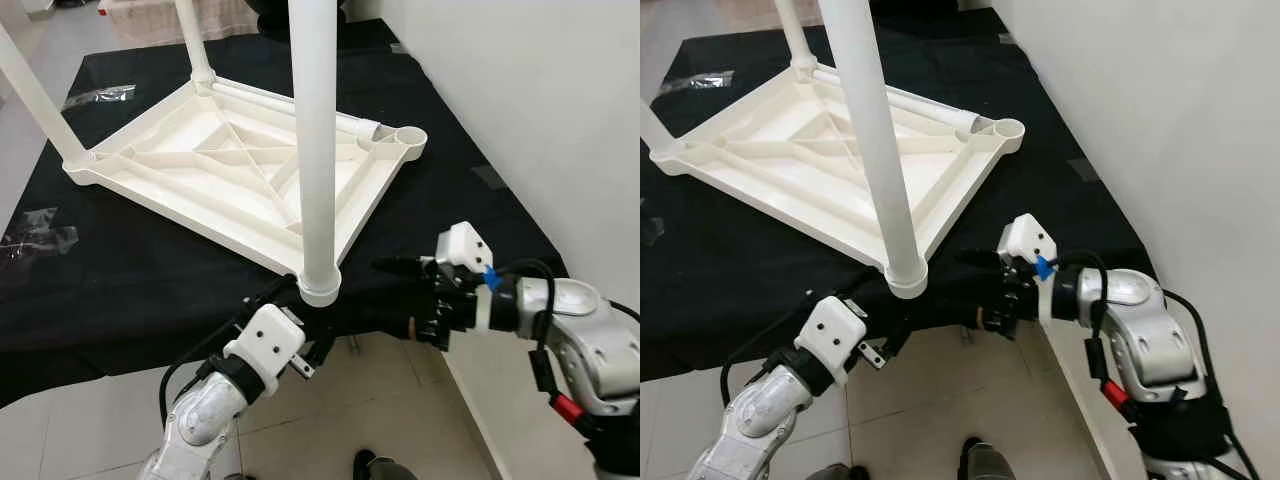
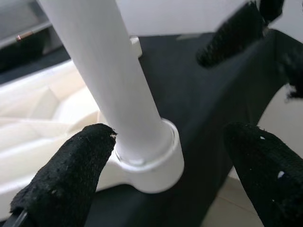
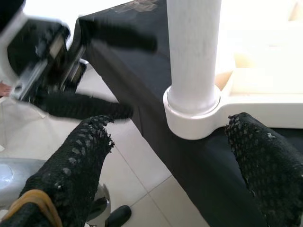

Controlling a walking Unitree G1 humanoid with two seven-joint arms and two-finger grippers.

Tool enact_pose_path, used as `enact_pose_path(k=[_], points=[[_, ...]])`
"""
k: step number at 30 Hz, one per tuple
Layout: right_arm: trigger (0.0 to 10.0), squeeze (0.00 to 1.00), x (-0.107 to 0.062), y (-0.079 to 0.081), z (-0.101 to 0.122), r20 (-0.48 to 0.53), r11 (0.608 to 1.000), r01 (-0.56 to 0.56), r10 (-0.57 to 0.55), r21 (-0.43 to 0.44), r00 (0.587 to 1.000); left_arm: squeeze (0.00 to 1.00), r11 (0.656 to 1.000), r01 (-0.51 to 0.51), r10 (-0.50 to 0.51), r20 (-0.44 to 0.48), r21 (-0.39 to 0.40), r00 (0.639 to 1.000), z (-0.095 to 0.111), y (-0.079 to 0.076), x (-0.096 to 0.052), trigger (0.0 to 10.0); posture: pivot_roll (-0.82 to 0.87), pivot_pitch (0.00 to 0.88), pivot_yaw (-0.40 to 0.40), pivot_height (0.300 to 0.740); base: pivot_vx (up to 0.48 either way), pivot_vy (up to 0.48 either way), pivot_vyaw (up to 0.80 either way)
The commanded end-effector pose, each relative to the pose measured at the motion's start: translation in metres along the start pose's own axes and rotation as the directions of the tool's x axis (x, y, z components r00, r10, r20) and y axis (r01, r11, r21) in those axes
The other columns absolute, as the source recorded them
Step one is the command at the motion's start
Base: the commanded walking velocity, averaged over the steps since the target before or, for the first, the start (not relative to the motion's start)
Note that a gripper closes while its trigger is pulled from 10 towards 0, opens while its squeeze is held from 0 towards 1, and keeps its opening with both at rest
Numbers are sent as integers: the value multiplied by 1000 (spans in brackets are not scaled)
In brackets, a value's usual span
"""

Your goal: Building children table

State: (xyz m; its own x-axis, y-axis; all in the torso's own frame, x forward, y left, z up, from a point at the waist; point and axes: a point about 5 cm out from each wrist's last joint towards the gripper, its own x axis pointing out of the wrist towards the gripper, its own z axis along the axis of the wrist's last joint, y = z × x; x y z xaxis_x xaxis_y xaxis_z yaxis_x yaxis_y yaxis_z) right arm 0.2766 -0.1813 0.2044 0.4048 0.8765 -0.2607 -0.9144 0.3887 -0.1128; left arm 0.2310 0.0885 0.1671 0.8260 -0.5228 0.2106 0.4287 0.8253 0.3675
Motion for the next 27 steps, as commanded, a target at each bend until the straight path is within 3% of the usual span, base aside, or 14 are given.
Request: enact_pose_path(k=[1, 5, 7, 11, 13, 15, 17, 22, 24, 26, 27], points=[[10000, 0, -4, -3, -6, -10, 1000, 15, -16, -6, 1000, 0, 999, -36, 36, 18, 16, 999, 5, 2, 4, 10000, -12, 180, 18, 740, 0, 0, 0], [10000, 0, -6, -13, -11, -38, 996, 84, -85, -22, 996, 0, 998, -57, 56, 45, 25, 997, 10, 6, 11, 10000, -16, 179, 18, 740, 0, 0, 0], [10000, 0, -3, -23, -11, -22, 985, 168, -169, -34, 985, 0, 994, -108, 107, 62, 19, 992, 13, 14, 24, 10000, -24, 176, 20, 740, 0, 0, 0], [10000, 0, -1, -24, -8, 1, 983, 181, -181, -37, 983, 0, 988, -154, 154, 55, -2, 986, 12, 19, 34, 10000, -29, 172, 20, 740, 0, 0, 0], [10000, 0, 0, -22, -6, 3, 984, 173, -173, -42, 985, 0, 983, -184, 183, 38, 2, 982, 9, 27, 49, 10000, -34, 173, 20, 740, 0, 0, 0], [10000, 0, 0, -22, -6, 3, 984, 172, -172, -43, 985, 0, 982, -187, 187, 39, 6, 982, 9, 28, 51, 10000, -34, 173, 20, 740, 0, 0, 0], [10000, 0, 1, -21, -6, 7, 984, 172, -172, -45, 985, 0, 972, -234, 233, 35, 19, 972, 9, 40, 57, 10000, -40, 172, 23, 740, 0, 0, 0], [10000, 0, 2, -20, -5, 15, 984, 169, -168, -49, 986, 0, 945, -318, 319, 6, 70, 948, 4, 62, 59, 10000, -41, 177, 22, 740, 0, 0, 0], [10000, 0, 2, -20, -5, 15, 984, 169, -168, -49, 986, 0, 945, -318, 319, 6, 70, 948, 4, 62, 59, 10000, -41, 177, 22, 740, 0, 0, 0], [10000, 0, 3, -20, -4, 20, 986, 162, -161, -49, 987, 0, 904, -413, 419, -34, 111, 907, -4, 89, 50, 10000, -41, 184, 19, 740, 0, 0, 0], [10000, 0, 3, -20, -4, 20, 986, 162, -161, -49, 987, 0, 904, -413, 419, -34, 111, 907, -4, 89, 50, 10000, -41, 184, 19, 740, 0, 0, 0]])
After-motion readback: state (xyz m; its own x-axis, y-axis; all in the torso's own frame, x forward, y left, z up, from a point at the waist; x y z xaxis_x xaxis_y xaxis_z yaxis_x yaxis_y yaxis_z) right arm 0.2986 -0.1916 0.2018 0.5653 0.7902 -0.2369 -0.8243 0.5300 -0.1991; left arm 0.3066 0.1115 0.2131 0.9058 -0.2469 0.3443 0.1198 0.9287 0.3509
